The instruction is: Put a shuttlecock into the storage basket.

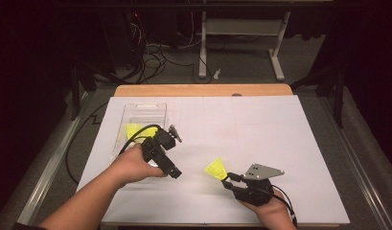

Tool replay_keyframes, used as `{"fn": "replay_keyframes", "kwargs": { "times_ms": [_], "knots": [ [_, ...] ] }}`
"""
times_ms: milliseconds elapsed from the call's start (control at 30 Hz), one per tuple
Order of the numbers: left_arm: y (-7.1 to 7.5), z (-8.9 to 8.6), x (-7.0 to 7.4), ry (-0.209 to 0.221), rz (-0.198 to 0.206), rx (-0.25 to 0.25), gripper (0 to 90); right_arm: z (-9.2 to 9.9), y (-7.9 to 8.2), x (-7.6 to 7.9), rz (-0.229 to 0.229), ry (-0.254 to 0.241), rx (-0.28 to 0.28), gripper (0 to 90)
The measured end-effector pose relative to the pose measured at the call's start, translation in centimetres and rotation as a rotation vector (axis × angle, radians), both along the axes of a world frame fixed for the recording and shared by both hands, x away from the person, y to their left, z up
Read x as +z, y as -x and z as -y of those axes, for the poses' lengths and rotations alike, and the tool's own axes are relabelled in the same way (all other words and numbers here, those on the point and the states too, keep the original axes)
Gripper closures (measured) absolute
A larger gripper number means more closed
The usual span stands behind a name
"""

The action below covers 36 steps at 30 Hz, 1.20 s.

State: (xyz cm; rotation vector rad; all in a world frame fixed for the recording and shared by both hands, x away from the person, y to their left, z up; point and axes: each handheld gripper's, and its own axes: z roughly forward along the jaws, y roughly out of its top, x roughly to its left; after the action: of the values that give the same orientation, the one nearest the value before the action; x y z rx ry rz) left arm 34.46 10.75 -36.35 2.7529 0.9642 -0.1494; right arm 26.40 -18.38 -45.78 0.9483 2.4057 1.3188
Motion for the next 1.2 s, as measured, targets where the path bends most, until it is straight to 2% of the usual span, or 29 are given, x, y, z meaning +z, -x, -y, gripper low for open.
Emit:
{"fn": "replay_keyframes", "kwargs": {
  "times_ms": [567, 900, 1000, 1100, 1200],
  "knots": [
    [0.8, 2.4, -0.5, 0.022, -0.003, -0.064, 0.6, -1.9, 0.6, 0.2, 0.007, 0.003, 0.061, 66.1],
    [1.1, 3.5, -1.0, 0.043, -0.005, -0.094, 1.7, -2.2, 0.7, 0.2, 0.003, 0.003, 0.073, 66.1],
    [1.1, 3.7, -1.0, 0.052, -0.006, -0.105, 4.3, -2.4, 0.7, 0.2, 0.002, 0.001, 0.081, 66.1],
    [1.1, 3.8, -1.0, 0.073, -0.001, -0.112, 11.7, -2.7, 0.8, 0.2, -0.001, -0.001, 0.092, 66.1],
    [1.0, 3.9, -1.0, 0.086, -0.017, -0.121, 18.6, -3.0, 0.9, 0.1, -0.003, 0.004, 0.098, 66.1]
  ]
}}
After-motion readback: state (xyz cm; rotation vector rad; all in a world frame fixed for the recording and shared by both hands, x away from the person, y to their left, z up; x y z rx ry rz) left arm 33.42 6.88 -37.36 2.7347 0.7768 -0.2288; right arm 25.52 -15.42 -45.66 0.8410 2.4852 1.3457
